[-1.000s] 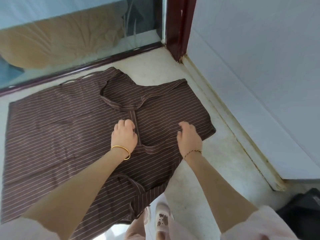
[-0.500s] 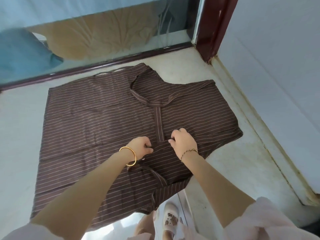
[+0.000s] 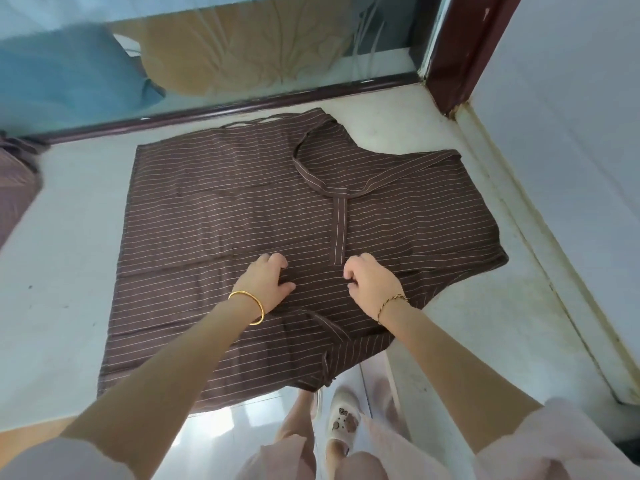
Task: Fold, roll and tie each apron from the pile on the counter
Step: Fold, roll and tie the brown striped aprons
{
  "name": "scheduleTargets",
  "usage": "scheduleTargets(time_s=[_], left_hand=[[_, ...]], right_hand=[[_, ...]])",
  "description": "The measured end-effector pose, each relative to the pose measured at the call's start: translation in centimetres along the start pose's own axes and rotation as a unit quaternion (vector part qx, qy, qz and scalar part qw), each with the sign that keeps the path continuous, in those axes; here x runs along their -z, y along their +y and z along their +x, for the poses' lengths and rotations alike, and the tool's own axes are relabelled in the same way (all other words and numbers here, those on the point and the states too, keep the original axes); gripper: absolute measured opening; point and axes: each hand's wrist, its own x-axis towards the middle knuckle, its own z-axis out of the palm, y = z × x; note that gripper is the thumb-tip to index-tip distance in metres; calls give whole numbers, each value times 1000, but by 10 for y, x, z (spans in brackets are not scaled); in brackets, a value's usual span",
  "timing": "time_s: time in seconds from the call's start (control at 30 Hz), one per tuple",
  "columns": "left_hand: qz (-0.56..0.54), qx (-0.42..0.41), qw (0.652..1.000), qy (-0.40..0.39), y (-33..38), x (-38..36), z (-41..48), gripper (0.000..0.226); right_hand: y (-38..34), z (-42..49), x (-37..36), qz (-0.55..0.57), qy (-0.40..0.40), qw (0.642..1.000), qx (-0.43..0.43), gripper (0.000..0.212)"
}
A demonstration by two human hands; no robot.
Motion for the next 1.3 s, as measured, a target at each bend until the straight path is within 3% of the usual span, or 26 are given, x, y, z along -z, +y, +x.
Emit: scheduleTargets(time_s=[0.1,0.13,0.3,0.47,0.6,0.67,0.73,0.8,1.0,1.07,1.2,1.3], left_hand=[[-50,-45,987,145,2,-3,-19,24],[-51,-63,985,151,5,-5,-27,15],[-7,-89,986,-144,26,-29,-64,31],[18,-135,985,-104,39,-45,-76,20],[-124,-99,986,-53,43,-36,-77,11],[-207,-71,975,-38,43,-30,-76,6],[-228,-50,971,-51,44,-27,-77,16],[-172,-40,982,-64,45,-27,-78,22],[-73,20,995,-60,29,-5,-74,2],[-32,27,996,-82,22,11,-71,17],[17,16,990,-141,11,37,-68,4],[20,21,988,-152,6,58,-65,8]], right_hand=[[-5,-15,2,39,-135,990,25,16],[-6,-21,2,45,-161,985,36,14],[-13,-41,-1,81,-168,979,83,25],[-14,-48,-4,101,-171,977,72,29],[-11,-52,4,139,-194,969,68,29],[-10,-51,6,127,-155,977,72,22],[-12,-48,9,144,-94,983,59,12],[-14,-44,11,168,-38,984,41,10],[-20,-28,27,192,127,973,0,12],[-22,-20,34,200,171,964,-20,10],[-27,-6,45,202,205,956,-57,6],[-29,2,52,199,223,951,-79,9]])
